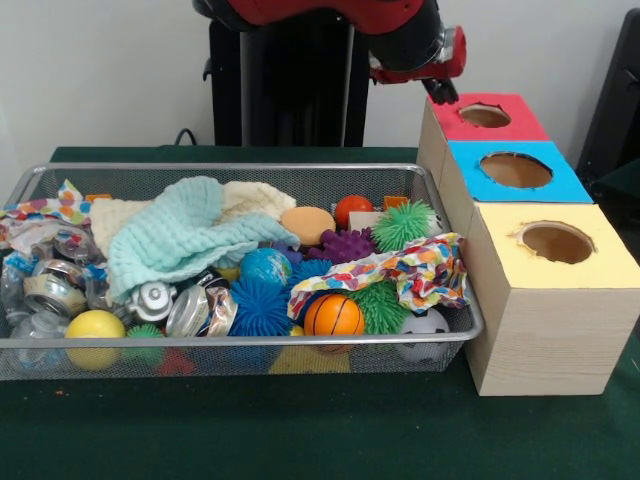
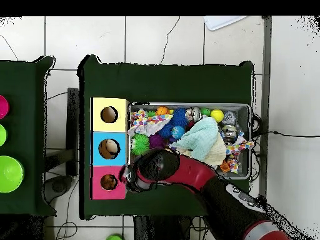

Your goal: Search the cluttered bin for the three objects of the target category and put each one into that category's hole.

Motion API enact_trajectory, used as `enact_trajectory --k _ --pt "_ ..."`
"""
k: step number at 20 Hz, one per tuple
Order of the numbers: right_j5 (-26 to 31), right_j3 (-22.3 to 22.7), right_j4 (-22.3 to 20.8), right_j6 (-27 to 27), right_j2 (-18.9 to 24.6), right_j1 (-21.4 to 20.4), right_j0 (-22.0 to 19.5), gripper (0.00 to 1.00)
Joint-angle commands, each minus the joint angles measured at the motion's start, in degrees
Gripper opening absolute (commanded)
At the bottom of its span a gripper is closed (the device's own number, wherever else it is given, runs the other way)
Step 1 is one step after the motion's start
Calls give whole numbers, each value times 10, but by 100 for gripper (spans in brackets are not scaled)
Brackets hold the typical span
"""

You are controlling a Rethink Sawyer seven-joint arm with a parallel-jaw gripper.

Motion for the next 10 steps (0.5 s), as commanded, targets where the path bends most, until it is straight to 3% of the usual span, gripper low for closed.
enact_trajectory --k 1,5,10 --pt "6 -113 -118 27 -88 -21 48 0" --pt "-61 -127 -163 53 -116 -15 71 0" --pt "-71 -135 -174 60 -125 -11 80 0"
